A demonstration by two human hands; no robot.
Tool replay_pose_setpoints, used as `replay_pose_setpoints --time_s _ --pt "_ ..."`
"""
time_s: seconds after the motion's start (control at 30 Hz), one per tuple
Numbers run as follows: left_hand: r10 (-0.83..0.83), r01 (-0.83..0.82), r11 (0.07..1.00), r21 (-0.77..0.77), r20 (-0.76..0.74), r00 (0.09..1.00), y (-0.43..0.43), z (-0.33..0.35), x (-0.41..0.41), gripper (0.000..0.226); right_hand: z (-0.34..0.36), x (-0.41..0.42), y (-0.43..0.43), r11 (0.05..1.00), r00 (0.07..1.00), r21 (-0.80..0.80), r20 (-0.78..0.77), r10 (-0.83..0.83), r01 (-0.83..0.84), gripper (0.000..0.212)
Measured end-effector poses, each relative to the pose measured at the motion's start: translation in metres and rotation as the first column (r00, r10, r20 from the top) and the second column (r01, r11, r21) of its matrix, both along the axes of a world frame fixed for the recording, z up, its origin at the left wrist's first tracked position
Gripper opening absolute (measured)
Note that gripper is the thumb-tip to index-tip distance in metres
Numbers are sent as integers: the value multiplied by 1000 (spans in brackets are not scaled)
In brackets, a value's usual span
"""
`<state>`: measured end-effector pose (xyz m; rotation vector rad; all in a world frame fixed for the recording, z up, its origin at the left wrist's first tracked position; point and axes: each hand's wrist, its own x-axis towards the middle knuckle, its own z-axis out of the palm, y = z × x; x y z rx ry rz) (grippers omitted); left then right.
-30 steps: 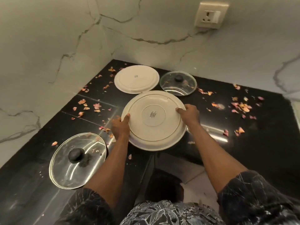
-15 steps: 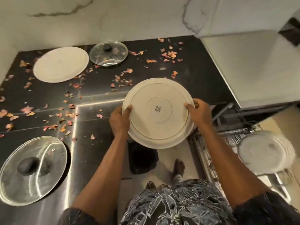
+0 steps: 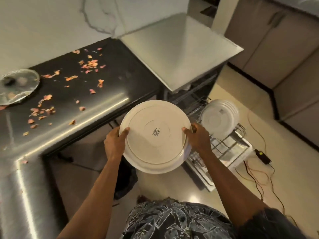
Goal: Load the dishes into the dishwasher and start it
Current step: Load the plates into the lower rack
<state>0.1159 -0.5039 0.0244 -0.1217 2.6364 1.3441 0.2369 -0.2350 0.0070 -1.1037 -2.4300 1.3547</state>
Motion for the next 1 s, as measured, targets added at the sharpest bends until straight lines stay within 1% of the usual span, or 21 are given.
replay_pose_setpoints --time_s 0.1,0.2,0.3,0.33,0.4,0.47,0.5,0.57,0.63,0.73,0.9,1.0 --pt "-82 83 996 -19 27 996 48 -5 15 37 -8 39 37 996 997 -29 7 -83 83 33" --pt "-190 194 978 -73 57 980 95 -14 36 37 -16 81 75 987 989 -56 6 -149 149 32" --pt "-247 255 963 -91 85 965 140 -19 54 39 -20 114 111 978 981 -79 0 -194 193 34" --pt "-264 275 957 -88 117 957 156 -22 59 40 -22 124 124 974 977 -85 0 -213 212 34" --pt "-302 321 943 -90 179 936 181 -28 64 45 -28 140 142 962 967 -94 9 -256 255 32" --pt "-358 376 924 -69 185 915 204 -42 62 53 -33 156 158 941 949 -126 18 -313 313 31" --pt "-376 393 917 -69 182 909 217 -49 59 53 -36 162 166 927 939 -154 14 -344 342 33" --pt "-400 426 896 -124 191 897 241 -55 52 43 -42 169 178 899 918 -203 5 -396 389 39" --pt "-445 478 855 -201 188 876 270 -55 45 40 -51 171 192 876 900 -221 10 -437 428 45" --pt "-541 583 761 -284 216 813 310 -66 29 48 -68 168 208 845 872 -230 34 -489 483 44" --pt "-631 695 643 -322 292 719 384 -104 -16 55 -110 143 245 770 808 -259 83 -584 583 39" --pt "-662 754 585 -299 360 657 425 -139 -47 52 -144 122 266 716 760 -262 154 -631 647 43"
